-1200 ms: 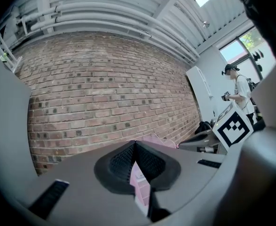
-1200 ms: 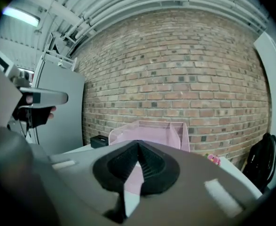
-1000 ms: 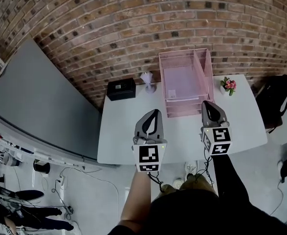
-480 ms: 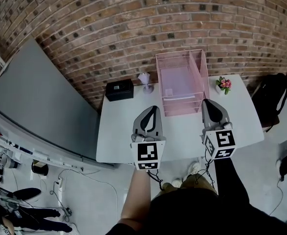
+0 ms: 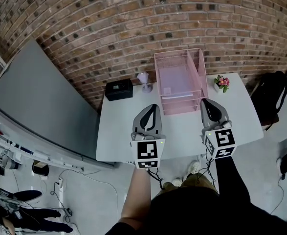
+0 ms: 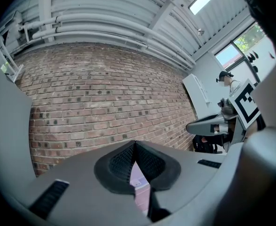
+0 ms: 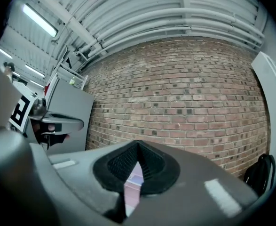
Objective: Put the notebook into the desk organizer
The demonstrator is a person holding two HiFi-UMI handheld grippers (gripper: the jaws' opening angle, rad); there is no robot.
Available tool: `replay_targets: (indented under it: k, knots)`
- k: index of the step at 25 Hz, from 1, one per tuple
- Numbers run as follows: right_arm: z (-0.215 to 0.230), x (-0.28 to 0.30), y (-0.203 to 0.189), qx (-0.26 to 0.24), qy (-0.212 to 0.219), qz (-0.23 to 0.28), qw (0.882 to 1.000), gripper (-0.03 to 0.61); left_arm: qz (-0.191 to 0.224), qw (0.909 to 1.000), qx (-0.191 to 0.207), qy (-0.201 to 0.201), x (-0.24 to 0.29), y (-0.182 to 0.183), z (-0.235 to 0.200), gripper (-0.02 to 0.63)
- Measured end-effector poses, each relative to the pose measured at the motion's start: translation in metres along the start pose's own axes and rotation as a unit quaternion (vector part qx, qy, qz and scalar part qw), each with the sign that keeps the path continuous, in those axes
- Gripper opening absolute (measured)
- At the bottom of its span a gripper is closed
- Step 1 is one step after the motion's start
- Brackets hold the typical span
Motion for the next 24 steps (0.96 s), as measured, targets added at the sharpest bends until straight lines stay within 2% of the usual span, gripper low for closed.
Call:
replay_targets:
  k: [24]
  knots:
    - [0.001, -0.010, 0.001, -0.002, 0.006, -0.001, 1.000, 0.000, 0.000, 1.0000, -0.006, -0.008, -0.001, -0.001, 0.013, 0.008]
Point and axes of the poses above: the fingertips, and each gripper's own axes: x forward along the fingers, z to its right, y out of its top, the point moved 2 cm from there along -x, backward along the fingers, and after that the axes turned 13 degrees about z, right-handed, at the moved point
